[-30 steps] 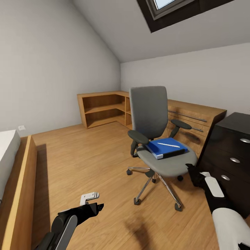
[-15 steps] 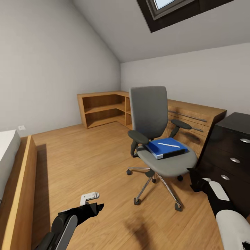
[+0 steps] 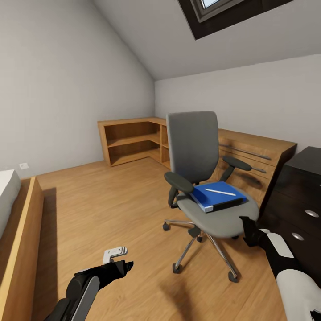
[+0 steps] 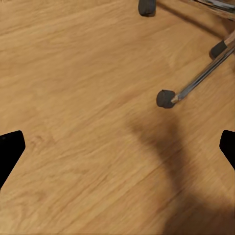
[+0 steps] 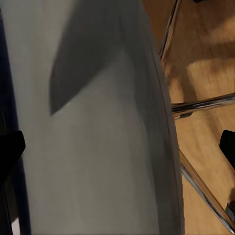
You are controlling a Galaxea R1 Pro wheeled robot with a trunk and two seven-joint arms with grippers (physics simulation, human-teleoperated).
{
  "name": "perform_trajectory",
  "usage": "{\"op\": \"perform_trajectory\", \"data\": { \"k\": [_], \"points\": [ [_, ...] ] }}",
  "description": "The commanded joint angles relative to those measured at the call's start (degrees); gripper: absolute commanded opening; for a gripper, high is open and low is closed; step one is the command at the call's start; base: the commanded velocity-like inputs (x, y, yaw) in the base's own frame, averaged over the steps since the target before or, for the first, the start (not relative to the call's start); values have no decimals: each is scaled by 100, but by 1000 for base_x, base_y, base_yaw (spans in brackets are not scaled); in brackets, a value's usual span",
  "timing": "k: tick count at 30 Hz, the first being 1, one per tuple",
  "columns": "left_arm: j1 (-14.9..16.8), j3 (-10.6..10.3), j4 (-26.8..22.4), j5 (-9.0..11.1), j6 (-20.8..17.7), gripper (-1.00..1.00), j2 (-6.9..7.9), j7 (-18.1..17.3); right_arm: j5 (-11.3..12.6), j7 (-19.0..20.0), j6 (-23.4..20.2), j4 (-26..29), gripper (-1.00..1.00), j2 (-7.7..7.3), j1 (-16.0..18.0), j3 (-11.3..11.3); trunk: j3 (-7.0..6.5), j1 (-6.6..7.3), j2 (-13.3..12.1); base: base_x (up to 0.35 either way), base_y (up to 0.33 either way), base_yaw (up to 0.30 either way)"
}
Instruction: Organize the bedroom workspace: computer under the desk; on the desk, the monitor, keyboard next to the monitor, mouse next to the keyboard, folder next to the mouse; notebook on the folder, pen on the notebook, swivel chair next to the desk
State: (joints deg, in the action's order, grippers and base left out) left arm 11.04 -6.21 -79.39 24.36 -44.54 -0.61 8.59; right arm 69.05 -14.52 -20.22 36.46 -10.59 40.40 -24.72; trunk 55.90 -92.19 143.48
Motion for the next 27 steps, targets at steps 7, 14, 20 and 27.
{"op": "perform_trajectory", "data": {
  "k": [7, 14, 20, 27],
  "points": [
    [3, -3, -7, 61, -20, 100, 0, 56, 47, -43, -10, 16, 100, 4, 3, -8, 6, 0, 2, 177, 26, 0],
    [3, -3, -7, 61, -20, 100, 0, 57, 47, -43, -8, 19, 100, 5, 3, -6, 6, 0, 2, 216, 73, 0],
    [3, -3, -6, 61, -20, 100, 0, 63, 47, -43, -9, 19, 100, -1, 3, -6, 6, 0, 2, 248, 63, 0],
    [3, -3, -6, 61, -20, 100, 0, 63, 47, -29, 0, 25, 100, 4, 3, -16, 6, 0, 2, 318, 3, 0]
  ]
}}
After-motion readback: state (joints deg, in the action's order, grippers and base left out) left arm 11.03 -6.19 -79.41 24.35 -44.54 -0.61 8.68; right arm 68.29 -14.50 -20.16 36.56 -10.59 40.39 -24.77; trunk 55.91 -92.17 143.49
